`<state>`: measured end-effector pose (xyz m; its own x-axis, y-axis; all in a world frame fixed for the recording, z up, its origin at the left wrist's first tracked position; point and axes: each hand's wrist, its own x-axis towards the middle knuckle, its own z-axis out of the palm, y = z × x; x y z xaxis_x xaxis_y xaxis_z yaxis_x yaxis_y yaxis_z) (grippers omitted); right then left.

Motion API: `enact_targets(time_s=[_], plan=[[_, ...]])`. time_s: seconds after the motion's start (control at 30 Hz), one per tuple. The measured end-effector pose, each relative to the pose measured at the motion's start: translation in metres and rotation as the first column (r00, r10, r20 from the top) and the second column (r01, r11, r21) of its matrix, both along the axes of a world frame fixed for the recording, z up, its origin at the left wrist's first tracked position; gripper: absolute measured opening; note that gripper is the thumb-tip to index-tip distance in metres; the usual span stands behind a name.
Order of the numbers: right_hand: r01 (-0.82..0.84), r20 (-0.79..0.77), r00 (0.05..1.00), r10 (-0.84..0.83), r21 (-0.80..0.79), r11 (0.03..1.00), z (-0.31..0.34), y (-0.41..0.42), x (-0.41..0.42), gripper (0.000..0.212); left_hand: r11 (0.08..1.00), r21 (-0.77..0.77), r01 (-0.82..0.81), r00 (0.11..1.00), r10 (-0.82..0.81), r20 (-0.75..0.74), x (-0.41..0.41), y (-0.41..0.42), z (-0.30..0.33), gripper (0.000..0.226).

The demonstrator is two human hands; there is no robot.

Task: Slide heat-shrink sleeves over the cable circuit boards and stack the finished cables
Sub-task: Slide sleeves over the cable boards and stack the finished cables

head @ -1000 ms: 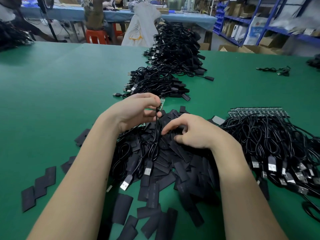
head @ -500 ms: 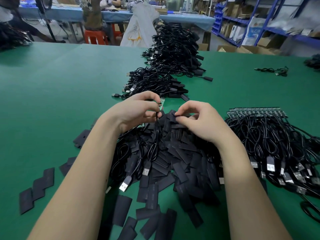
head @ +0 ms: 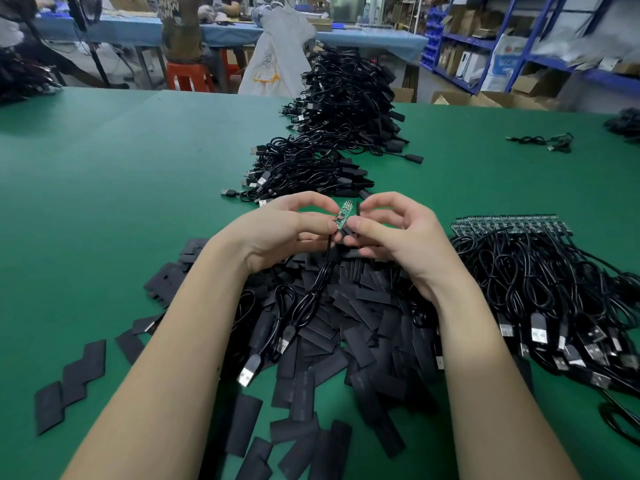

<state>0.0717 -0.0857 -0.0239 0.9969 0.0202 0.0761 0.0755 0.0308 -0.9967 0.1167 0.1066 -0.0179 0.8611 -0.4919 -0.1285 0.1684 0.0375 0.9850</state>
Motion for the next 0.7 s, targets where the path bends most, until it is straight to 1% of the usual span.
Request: enact_targets(time_s=[0.1, 0.13, 0.2, 0.3, 0.37, 0.5, 0.6, 0.7], plan=[[0.047, 0.012, 0.999, -0.047, -0.024, 0.999, 0.0009, -0.0048, 0.0011, 0.026, 1.000, -0.018, 0.017, 1.000, -0.017, -0.001, -0.0003, -0.0003, -0.0002, 0.020], [0.061, 0.003, 0.998, -0.061, 0.006, 0.998, 0.0010, -0.0056, 0.0013, 0.025, 1.000, -0.022, 0.017, 1.000, -0.017, -0.005, -0.0005, -0.0005, -0.0005, 0.020], [0.076, -0.028, 0.997, -0.073, 0.131, 0.988, 0.0014, -0.0060, 0.0008, 0.024, 0.999, -0.030, 0.016, 1.000, -0.016, -0.021, -0.0008, -0.0008, -0.0008, 0.020], [0.094, -0.052, 0.995, -0.081, 0.332, 0.939, 0.0044, -0.0070, -0.0006, 0.024, 0.998, -0.054, 0.030, 0.999, -0.032, -0.043, -0.0017, -0.0018, -0.0007, 0.020], [0.088, -0.046, 0.996, -0.076, 0.415, 0.905, 0.0064, -0.0080, -0.0012, 0.027, 0.997, -0.060, 0.047, 0.997, -0.050, -0.052, -0.0024, -0.0021, 0.0000, 0.019], [0.079, -0.045, 0.997, -0.066, 0.448, 0.890, 0.0065, -0.0058, -0.0014, 0.028, 0.995, -0.053, 0.088, 0.995, -0.090, -0.039, -0.0045, -0.0036, 0.0005, 0.021], [0.086, -0.058, 0.996, -0.067, 0.452, 0.888, 0.0054, -0.0042, -0.0002, 0.030, 0.992, -0.057, 0.110, 0.993, -0.112, -0.034, -0.0053, -0.0057, 0.0012, 0.028], [0.087, -0.054, 0.996, -0.070, 0.456, 0.886, 0.0046, -0.0041, 0.0004, 0.026, 0.992, -0.062, 0.113, 0.993, -0.115, -0.033, -0.0050, -0.0060, 0.0010, 0.030]])
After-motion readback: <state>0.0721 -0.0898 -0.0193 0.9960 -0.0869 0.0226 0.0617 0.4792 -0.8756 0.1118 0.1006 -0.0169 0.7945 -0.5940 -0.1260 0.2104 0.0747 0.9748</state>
